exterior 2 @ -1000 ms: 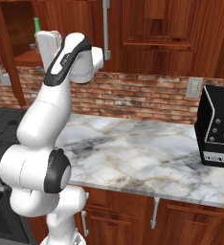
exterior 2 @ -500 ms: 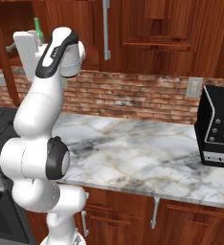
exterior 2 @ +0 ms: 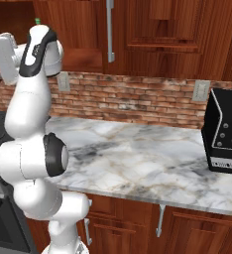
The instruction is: Get the candle and the beer from the cabinet and move them to the dining counter.
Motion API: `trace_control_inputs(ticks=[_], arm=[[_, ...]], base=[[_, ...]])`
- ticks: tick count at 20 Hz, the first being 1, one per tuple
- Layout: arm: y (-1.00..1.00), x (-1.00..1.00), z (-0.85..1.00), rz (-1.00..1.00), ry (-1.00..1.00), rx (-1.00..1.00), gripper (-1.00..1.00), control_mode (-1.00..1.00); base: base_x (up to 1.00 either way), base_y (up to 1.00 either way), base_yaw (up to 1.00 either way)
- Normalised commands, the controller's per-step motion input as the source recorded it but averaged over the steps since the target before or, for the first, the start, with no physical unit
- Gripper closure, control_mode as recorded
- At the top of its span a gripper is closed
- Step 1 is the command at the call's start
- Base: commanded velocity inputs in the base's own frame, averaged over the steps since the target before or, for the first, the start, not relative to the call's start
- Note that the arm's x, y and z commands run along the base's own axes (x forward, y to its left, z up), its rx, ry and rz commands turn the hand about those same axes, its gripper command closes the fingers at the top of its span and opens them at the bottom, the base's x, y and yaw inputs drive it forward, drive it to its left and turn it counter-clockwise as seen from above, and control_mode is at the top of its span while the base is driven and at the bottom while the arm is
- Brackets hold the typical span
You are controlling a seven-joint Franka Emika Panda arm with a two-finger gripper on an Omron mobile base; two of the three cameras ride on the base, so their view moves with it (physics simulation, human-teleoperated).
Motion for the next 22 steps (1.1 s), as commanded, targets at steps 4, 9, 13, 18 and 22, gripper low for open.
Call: trace_control_inputs(ticks=[4,9,13,18,22], arm=[[0.71,-0.02,-0.07,0.08,-0.05,0.01,-1.0,-1.0],[0.63,0.05,-0.01,0.02,-0.1,0.0,-1.0,-1.0],[0.53,0.08,-0.02,0.0,-0.2,0.0,-1.0,-1.0],[0.32,0.12,-0.11,0.0,-0.27,0.0,-1.0,-1.0],[-0.01,0.06,-0.08,-0.01,-0.32,-0.07,-1.0,-1.0]], base=[[0.0,0.0,0.0],[0.0,0.0,0.0],[0.0,0.0,0.0],[0.0,0.0,0.0],[0.0,0.0,0.0]])
